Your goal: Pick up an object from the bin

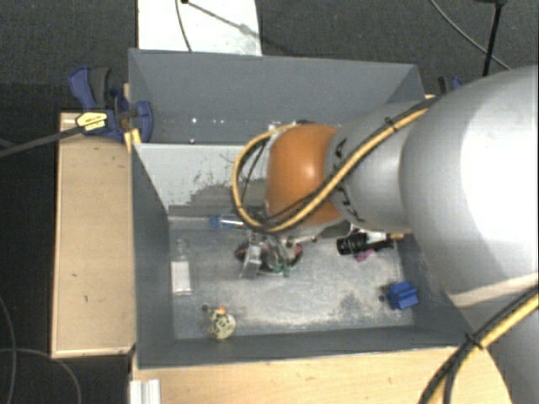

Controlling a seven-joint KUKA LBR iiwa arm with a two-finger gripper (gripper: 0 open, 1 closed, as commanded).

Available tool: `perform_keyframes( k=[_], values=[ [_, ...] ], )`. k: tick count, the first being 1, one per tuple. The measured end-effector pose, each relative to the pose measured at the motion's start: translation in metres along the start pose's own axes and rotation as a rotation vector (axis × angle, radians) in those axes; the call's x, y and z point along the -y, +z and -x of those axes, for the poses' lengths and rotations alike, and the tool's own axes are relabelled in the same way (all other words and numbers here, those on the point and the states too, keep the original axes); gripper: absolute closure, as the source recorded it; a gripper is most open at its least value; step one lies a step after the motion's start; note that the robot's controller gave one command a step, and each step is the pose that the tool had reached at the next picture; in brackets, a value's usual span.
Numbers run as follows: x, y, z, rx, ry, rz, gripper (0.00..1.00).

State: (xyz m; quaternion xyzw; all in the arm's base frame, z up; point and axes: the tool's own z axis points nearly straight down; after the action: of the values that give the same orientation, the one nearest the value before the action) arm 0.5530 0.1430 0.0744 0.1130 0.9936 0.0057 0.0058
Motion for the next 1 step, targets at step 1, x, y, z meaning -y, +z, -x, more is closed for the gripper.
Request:
perform_keyframes(
  k=[1],
  values=[
    [-0.0005,-0.0004,0.0006,-0.005,0.001,-0.009,1.0]
  ],
)
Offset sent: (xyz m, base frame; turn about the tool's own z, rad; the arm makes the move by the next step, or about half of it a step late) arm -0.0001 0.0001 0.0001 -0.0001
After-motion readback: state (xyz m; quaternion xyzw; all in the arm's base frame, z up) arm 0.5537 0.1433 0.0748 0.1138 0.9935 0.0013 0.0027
